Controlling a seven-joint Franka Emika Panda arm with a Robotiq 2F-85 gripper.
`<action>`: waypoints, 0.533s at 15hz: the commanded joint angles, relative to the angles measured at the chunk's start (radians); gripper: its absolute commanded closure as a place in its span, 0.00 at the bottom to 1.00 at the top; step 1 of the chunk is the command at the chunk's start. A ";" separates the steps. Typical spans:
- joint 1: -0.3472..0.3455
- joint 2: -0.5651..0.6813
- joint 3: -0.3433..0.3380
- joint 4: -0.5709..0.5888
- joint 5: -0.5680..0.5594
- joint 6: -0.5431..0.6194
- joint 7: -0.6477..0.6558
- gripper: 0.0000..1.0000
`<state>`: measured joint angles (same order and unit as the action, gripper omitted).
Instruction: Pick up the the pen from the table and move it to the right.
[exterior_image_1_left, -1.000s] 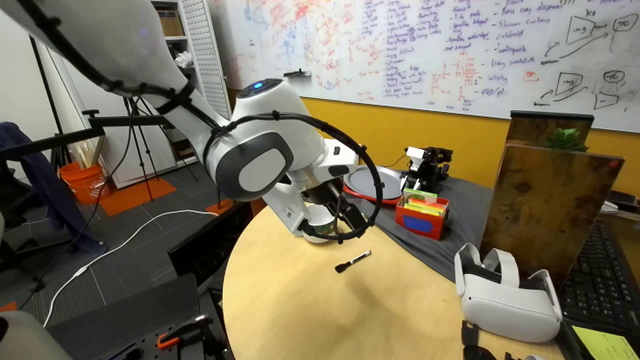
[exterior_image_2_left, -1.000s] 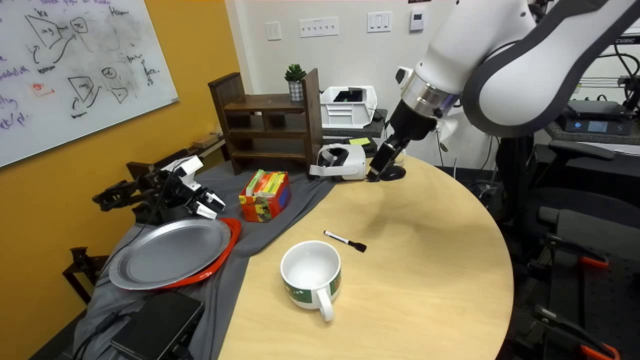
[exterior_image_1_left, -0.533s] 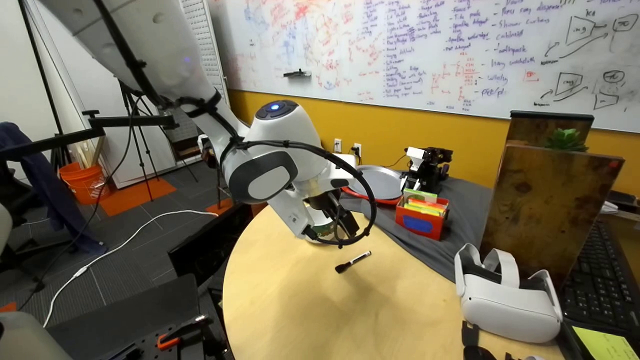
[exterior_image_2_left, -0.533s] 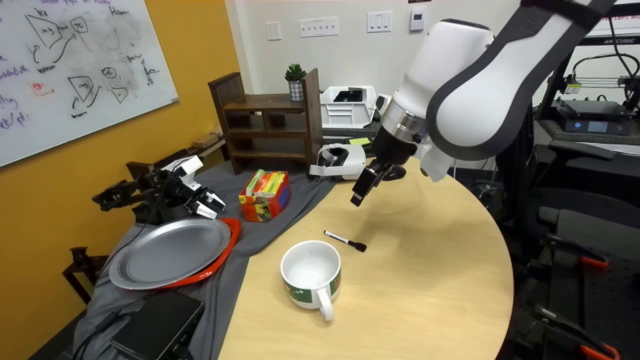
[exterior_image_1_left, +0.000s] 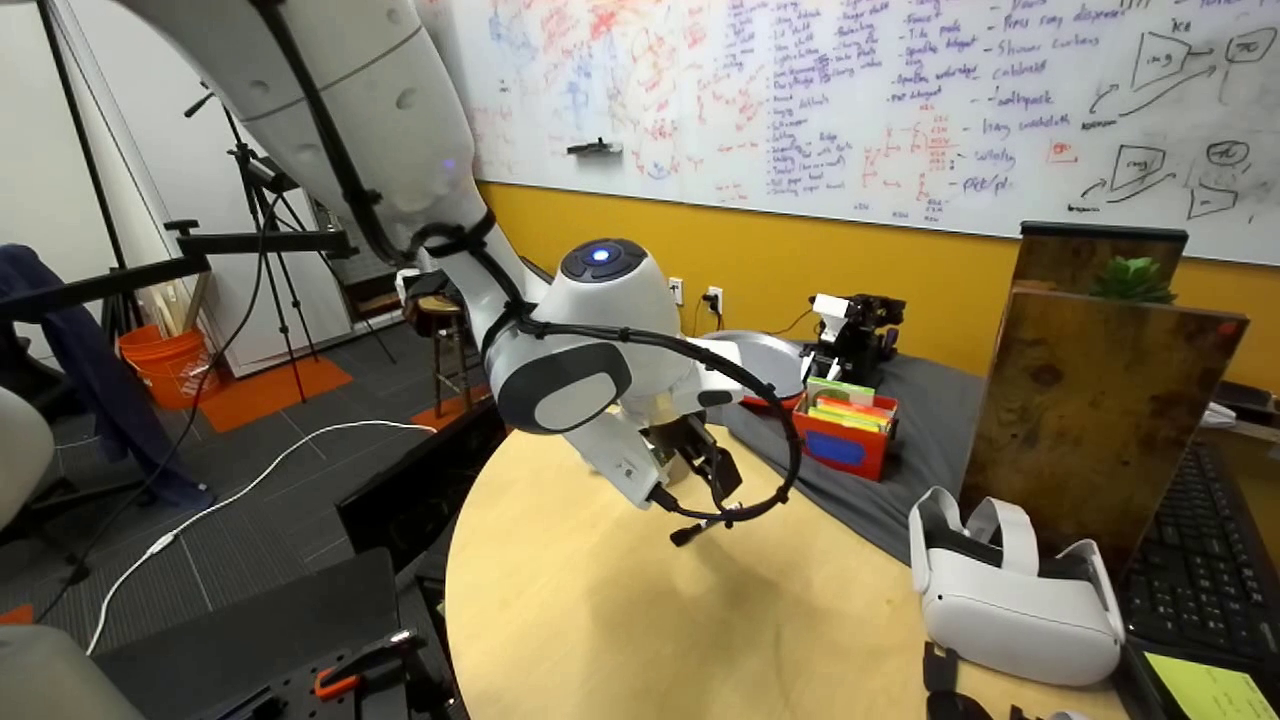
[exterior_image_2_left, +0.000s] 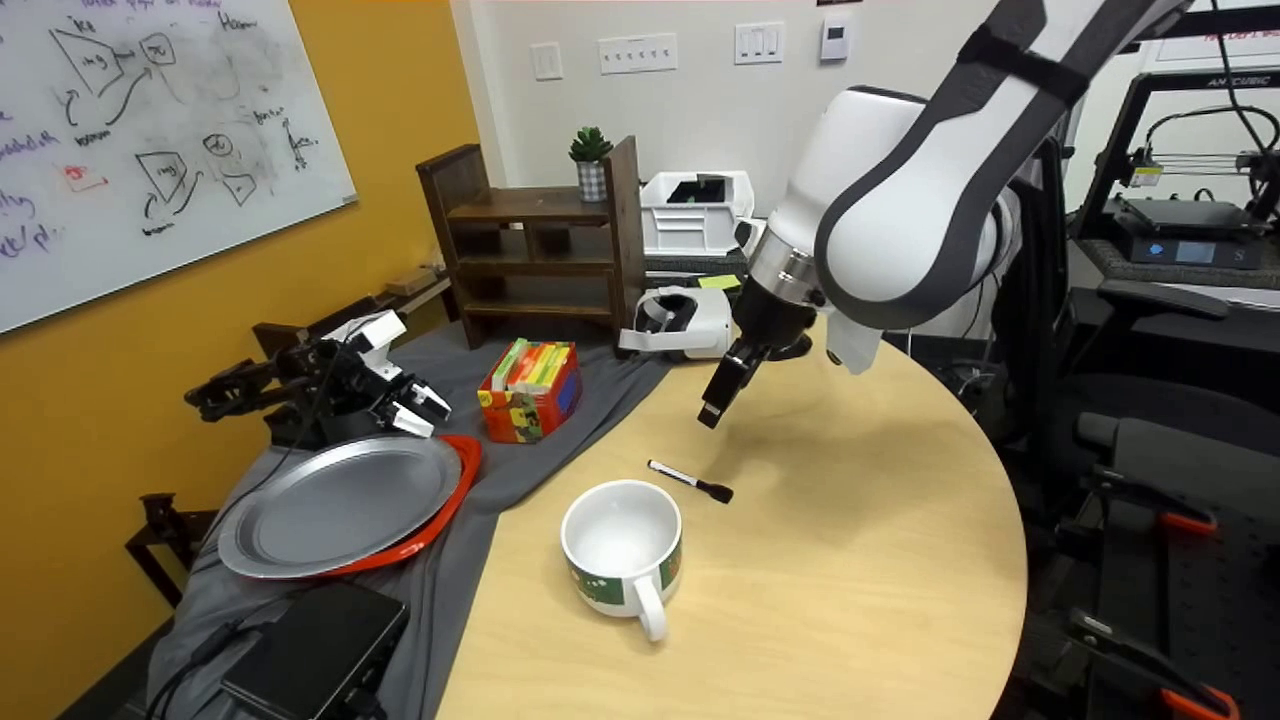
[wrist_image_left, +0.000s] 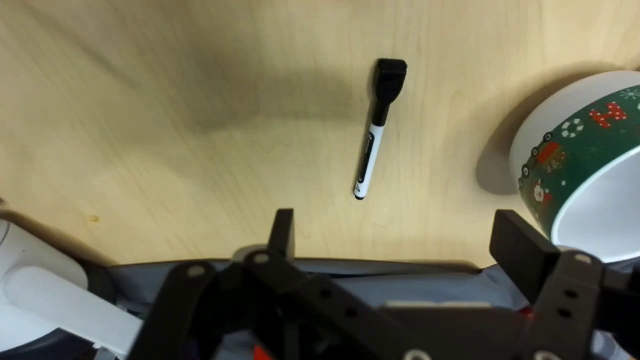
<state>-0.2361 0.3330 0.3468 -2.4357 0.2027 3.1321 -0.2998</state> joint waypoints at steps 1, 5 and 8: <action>-0.039 0.055 0.032 0.036 -0.007 0.003 -0.042 0.00; 0.018 0.076 -0.024 0.031 -0.084 0.019 0.049 0.00; 0.078 0.087 -0.080 0.035 -0.120 0.032 0.105 0.00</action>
<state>-0.2238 0.4024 0.3274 -2.4167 0.1196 3.1322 -0.2597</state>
